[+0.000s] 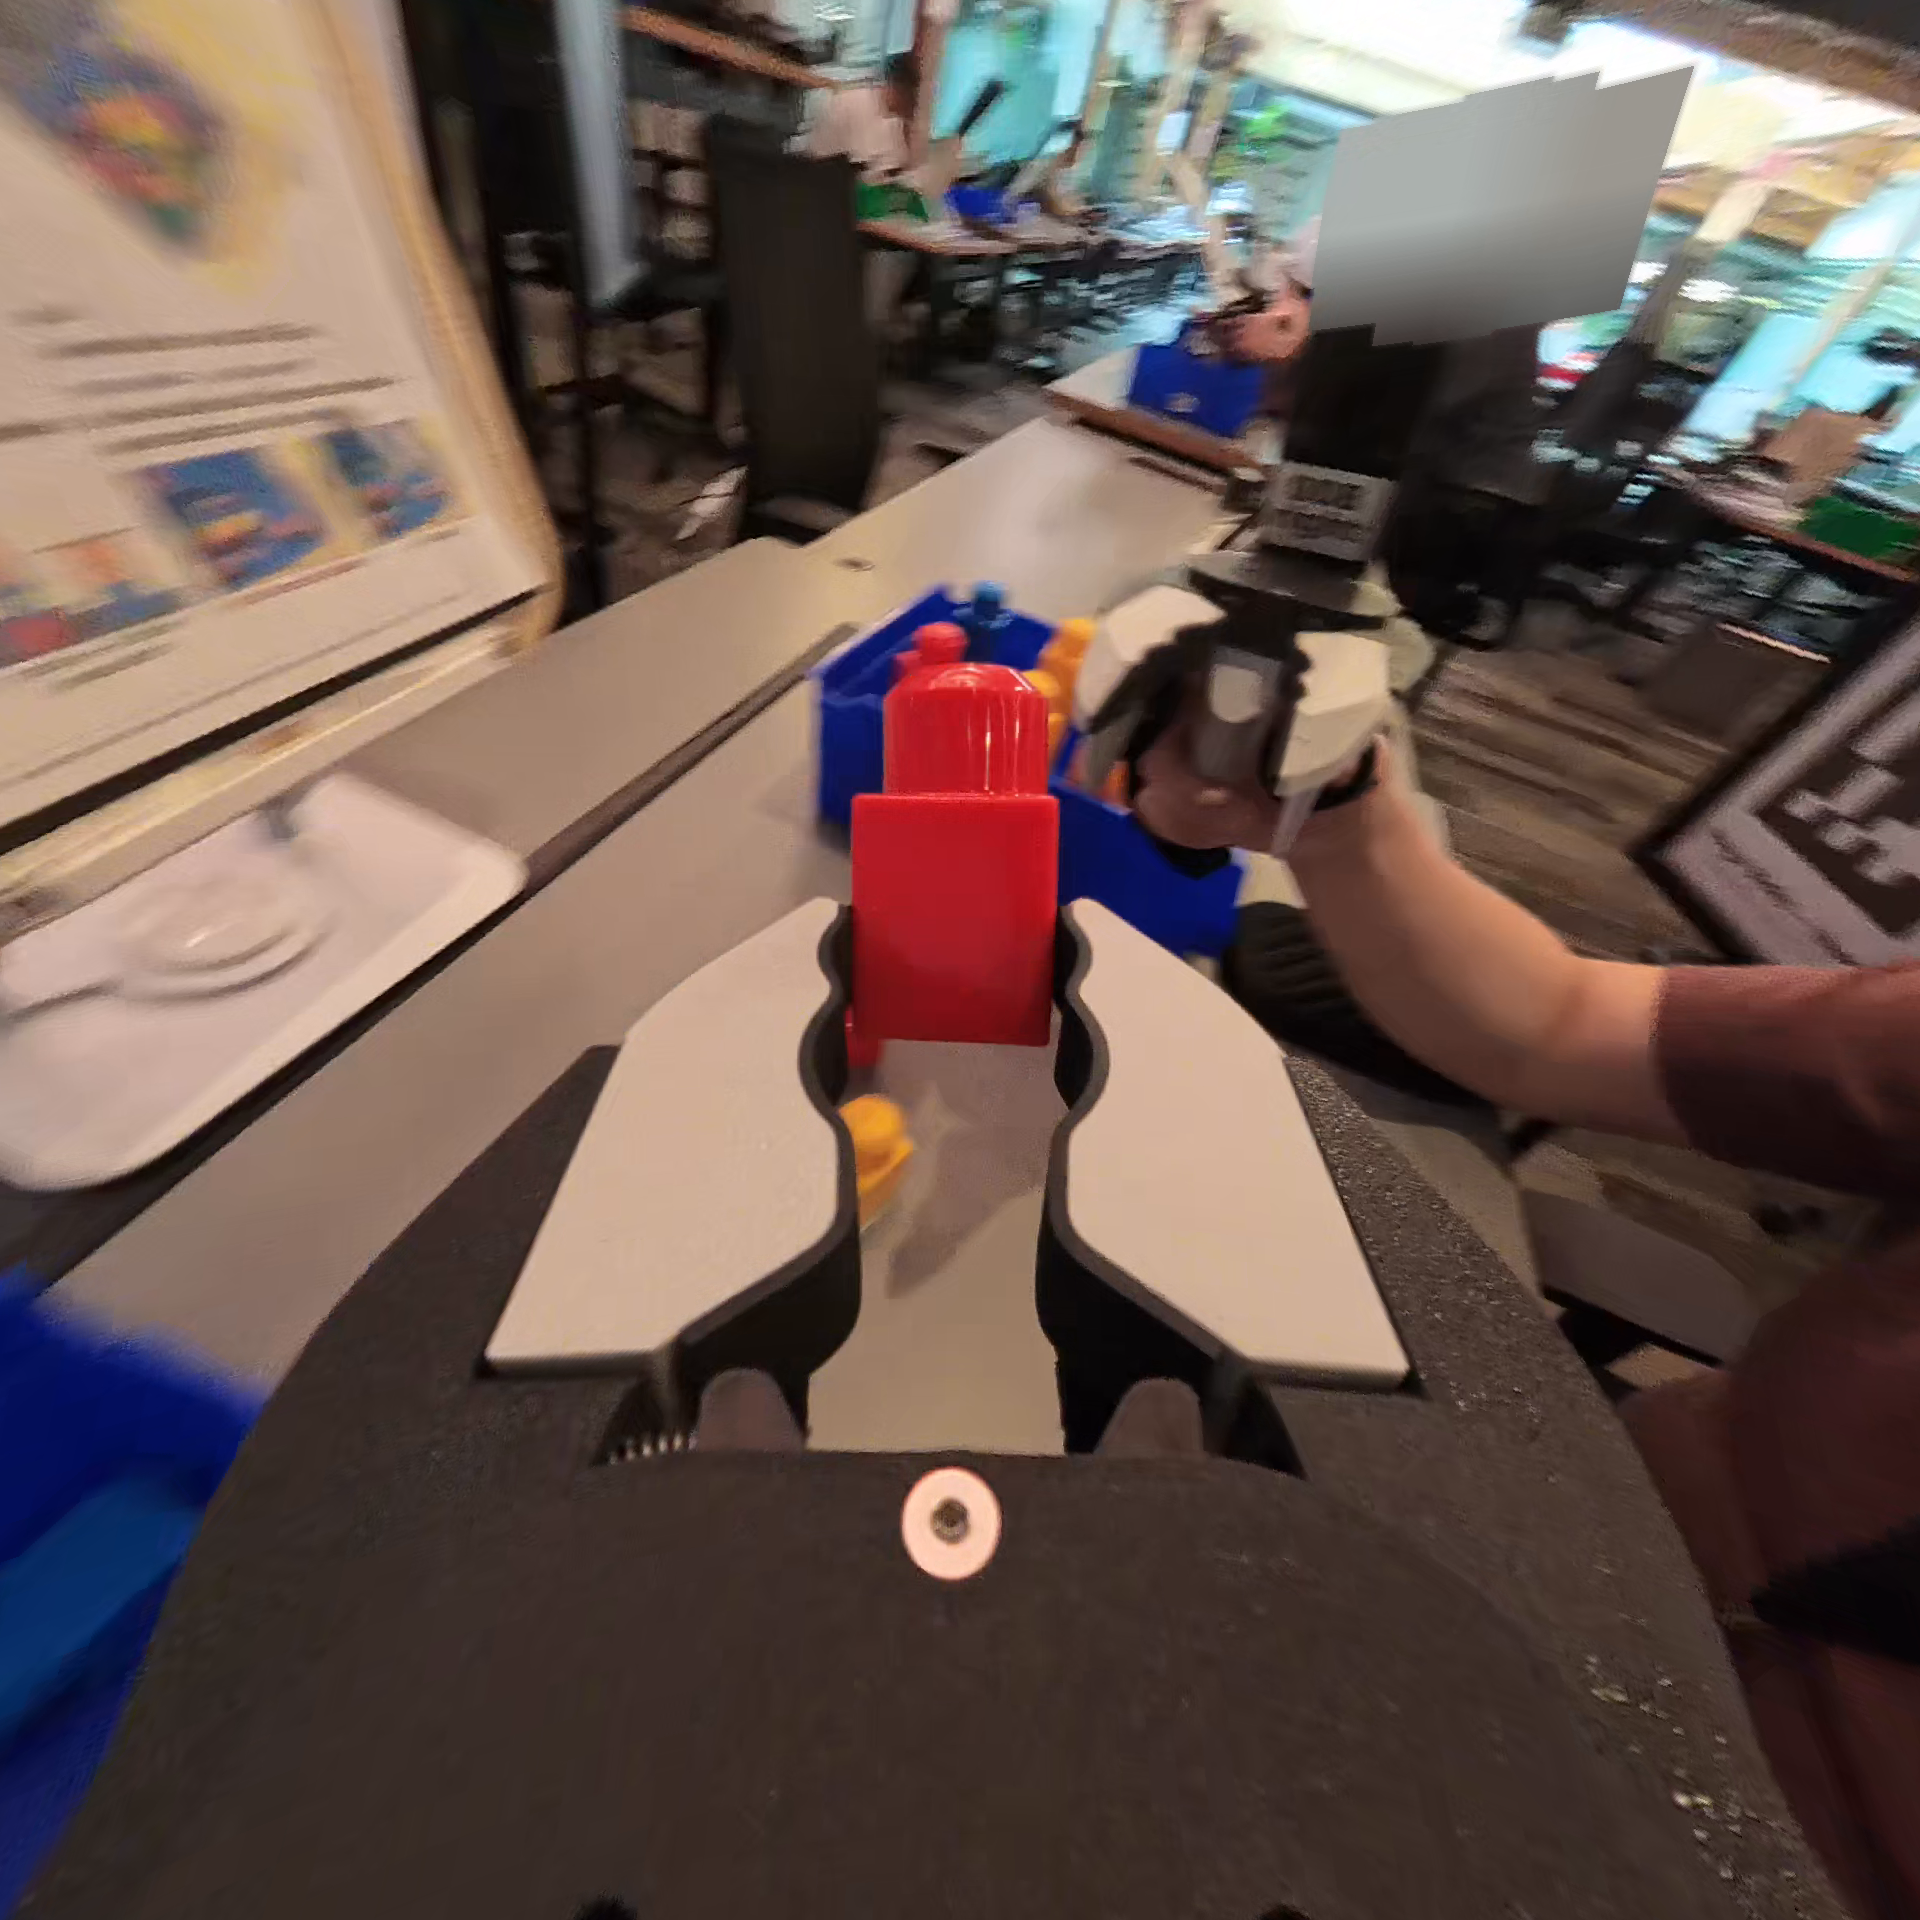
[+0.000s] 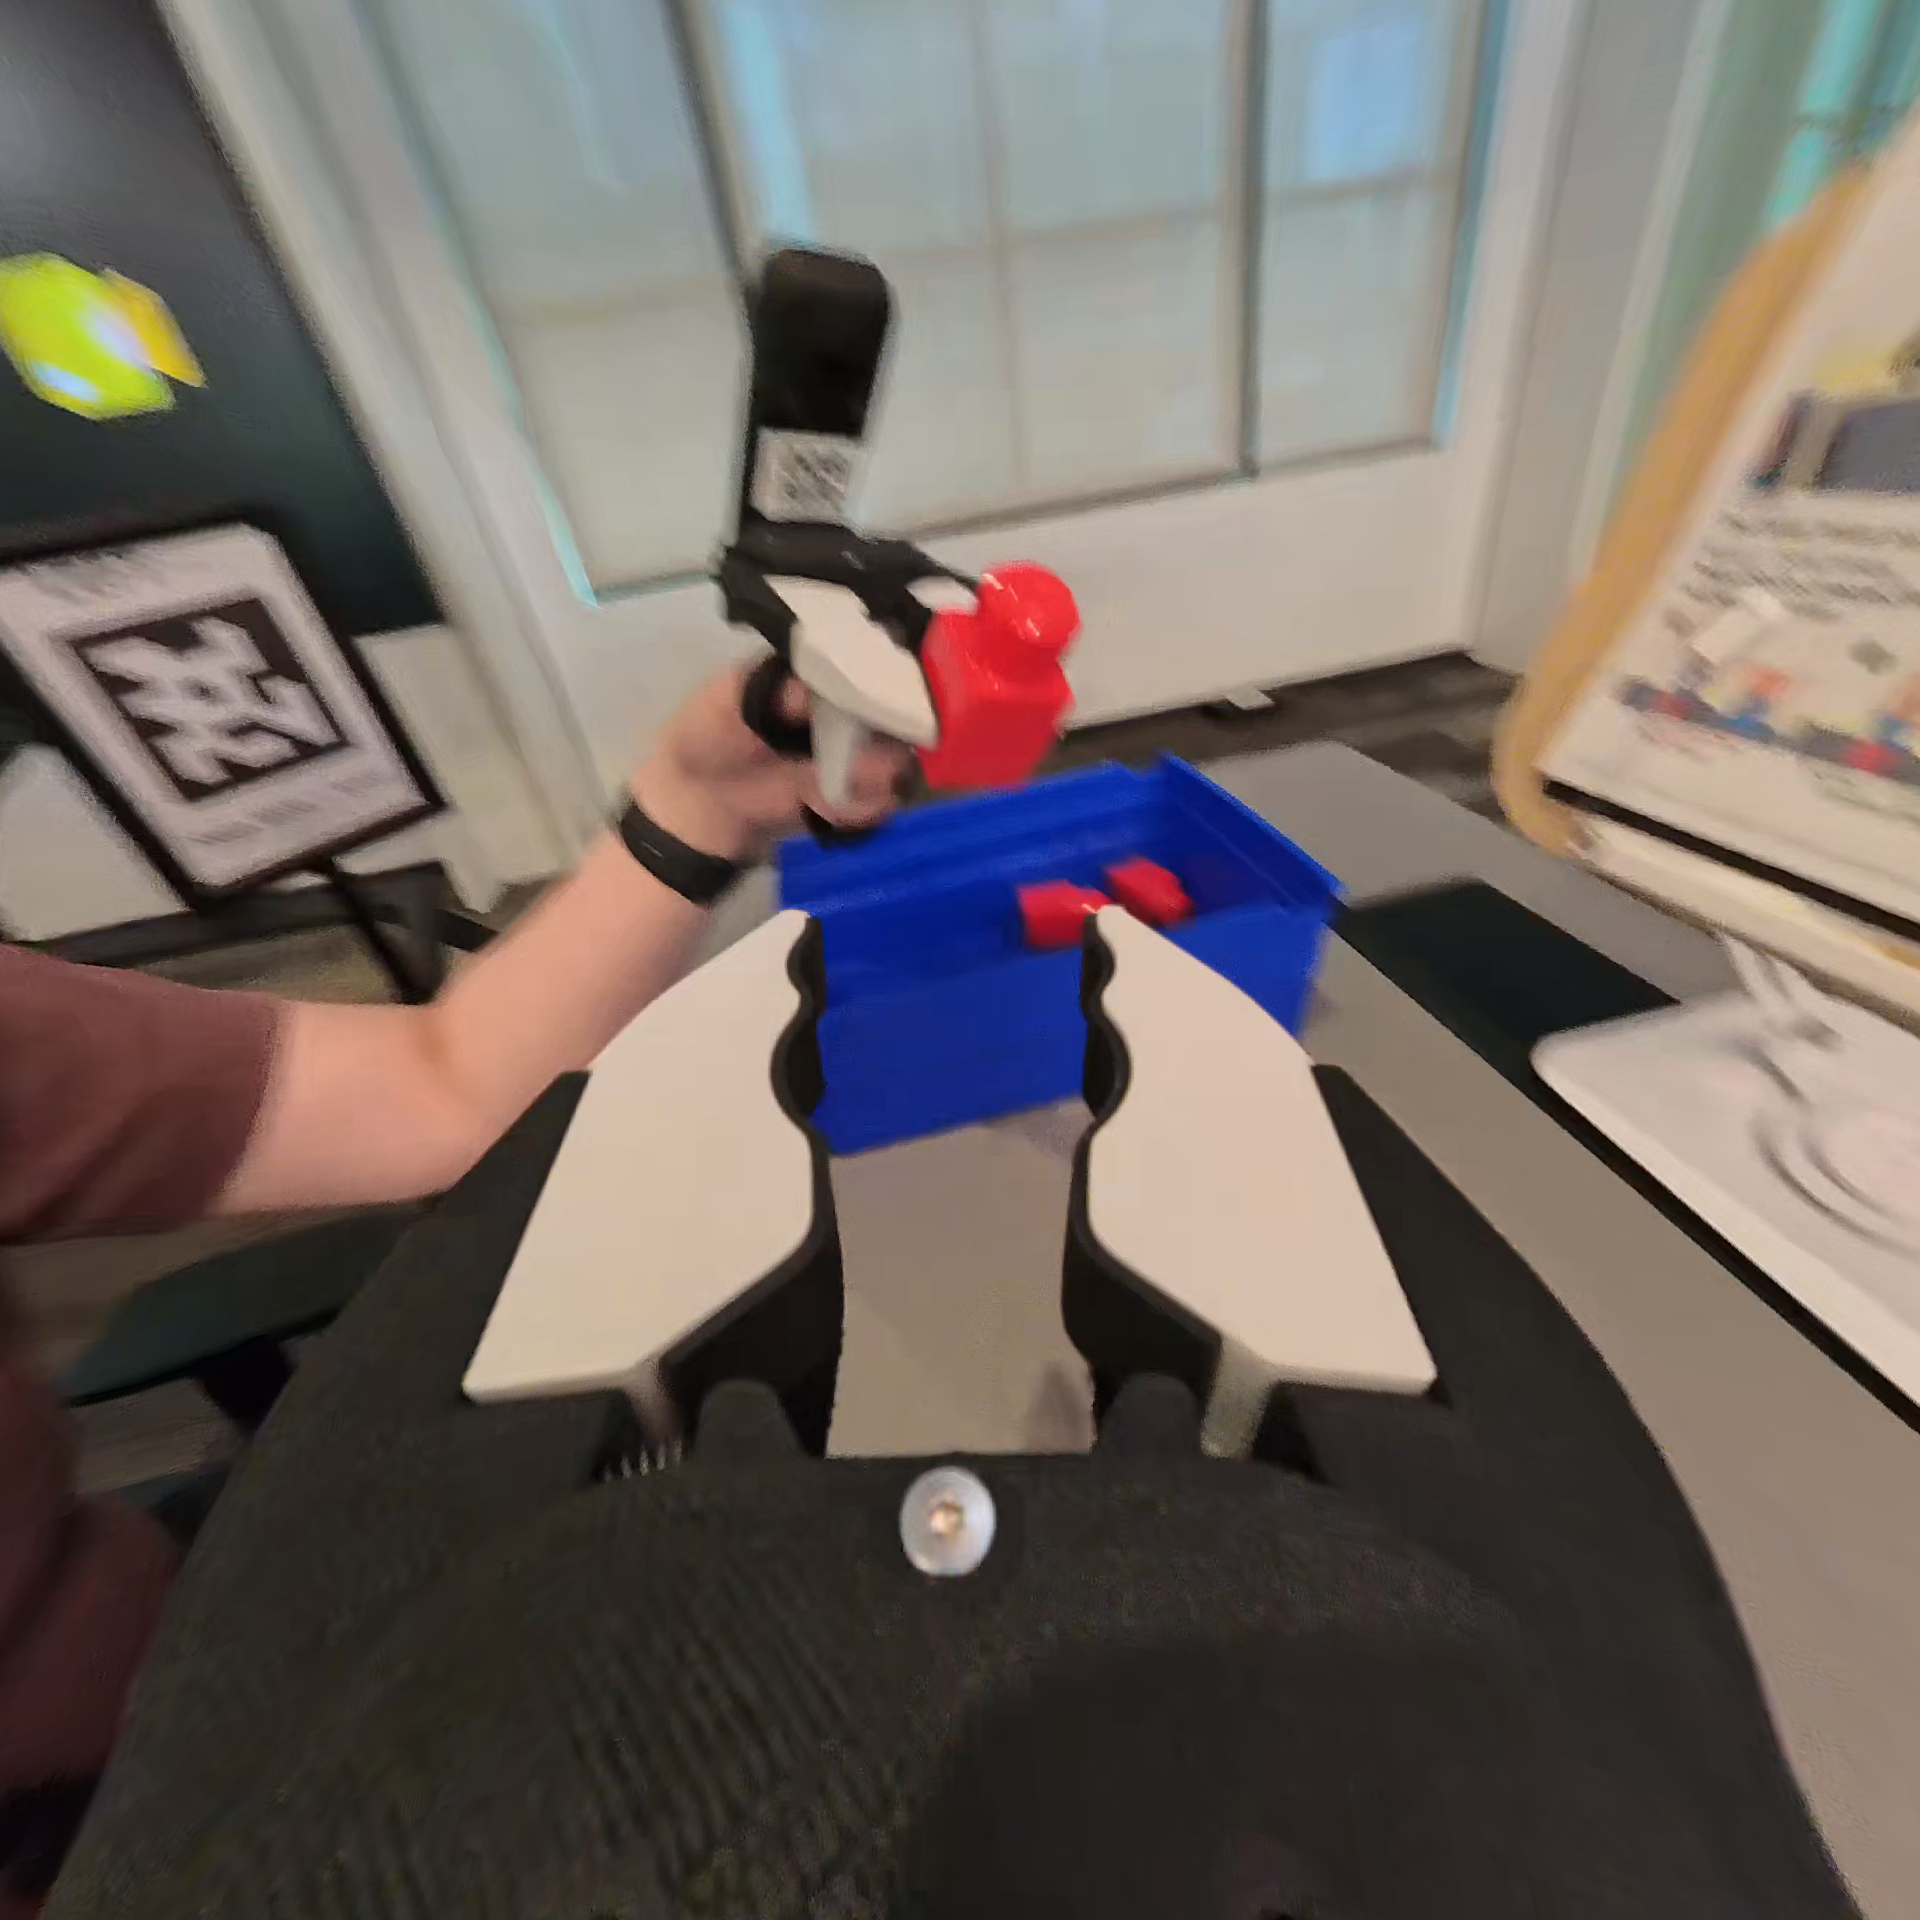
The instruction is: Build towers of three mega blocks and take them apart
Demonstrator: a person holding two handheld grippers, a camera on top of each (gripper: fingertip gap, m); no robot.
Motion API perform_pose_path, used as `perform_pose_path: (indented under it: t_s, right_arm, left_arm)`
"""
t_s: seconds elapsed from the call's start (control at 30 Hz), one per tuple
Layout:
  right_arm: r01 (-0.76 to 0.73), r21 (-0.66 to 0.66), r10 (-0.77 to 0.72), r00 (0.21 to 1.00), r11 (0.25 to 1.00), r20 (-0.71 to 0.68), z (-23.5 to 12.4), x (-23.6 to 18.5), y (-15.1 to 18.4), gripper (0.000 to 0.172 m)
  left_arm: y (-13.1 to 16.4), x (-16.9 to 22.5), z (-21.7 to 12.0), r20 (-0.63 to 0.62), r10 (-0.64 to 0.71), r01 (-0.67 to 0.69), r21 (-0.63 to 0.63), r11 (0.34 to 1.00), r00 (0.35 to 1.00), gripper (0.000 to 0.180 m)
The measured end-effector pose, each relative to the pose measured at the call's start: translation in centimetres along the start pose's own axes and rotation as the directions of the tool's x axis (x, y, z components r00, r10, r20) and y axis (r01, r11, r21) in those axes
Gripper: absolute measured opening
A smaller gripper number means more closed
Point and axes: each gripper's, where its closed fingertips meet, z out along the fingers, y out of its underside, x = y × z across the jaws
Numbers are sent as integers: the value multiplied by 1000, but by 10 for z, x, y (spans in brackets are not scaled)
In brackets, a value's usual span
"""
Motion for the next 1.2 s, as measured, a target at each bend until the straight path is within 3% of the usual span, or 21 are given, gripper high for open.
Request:
perform_pose_path:
  t_s: [0.1, 0.23, 0.3, 0.33, 0.37, 0.5, 0.73, 0.97, 1.0, 1.03, 1.07, 1.13, 1.2]
  right_arm:
    - [13, 92, -17, 999, 996, 41, -6, -20, -24, 50]
    - [-14, 104, 5, 996, 995, 85, 1, -33, -26, 55]
    - [-38, 83, 29, 993, 996, 110, 4, -35, -21, 53]
    - [-51, 83, 40, 990, 995, 134, 4, -36, -20, 37]
    - [-73, 85, 60, 987, 994, 147, 3, -35, -19, 32]
    - [-105, 36, 97, 979, 994, 181, 0, -36, -15, 29]
    - [10, -108, 7, 987, 994, 162, 5, -45, 3, 29]
    - [17, -99, -2, 990, 995, 144, 7, -41, 3, 29]
    - [29, -79, -18, 991, 996, 133, 7, -40, 0, 31]
    - [38, -53, -32, 993, 998, 112, 7, -38, -3, 45]
    - [45, -28, -42, 995, 999, 87, 6, -34, -7, 56]
    - [50, -8, -49, 997, 999, 60, 2, -26, -7, 56]
    - [30, -82, -32, 999, 996, -19, 3, -4, 13, 53]
  left_arm:
    - [-2, 46, 29, -127, 37, -38, -3, 999, 991, 36]
    - [4, 80, 52, -209, 57, -63, -24, 998, 976, 36]
    - [6, 84, 59, -209, 76, -83, -25, 996, 975, 36]
    - [8, 87, 60, -219, 83, -92, -28, 995, 972, 36]
    - [7, 89, 60, -222, 91, -98, -19, 995, 971, 36]
    - [15, 90, 64, -204, 133, -147, -52, 988, 970, 37]
    - [35, 97, 74, -267, 54, -99, -156, 983, 962, 43]
    - [37, 96, 73, -258, 63, -110, -174, 979, 964, 36]
    - [35, 94, 71, -245, 75, -119, -171, 978, 967, 36]
    - [33, 90, 68, -222, 93, -132, -163, 978, 970, 36]
    - [28, 85, 63, -197, 110, -140, -149, 979, 974, 36]
    - [11, 77, 43, -168, 110, -127, -89, 988, 980, 36]
    - [-11, 67, 15, -118, 104, -103, 10, 995, 988, 36]
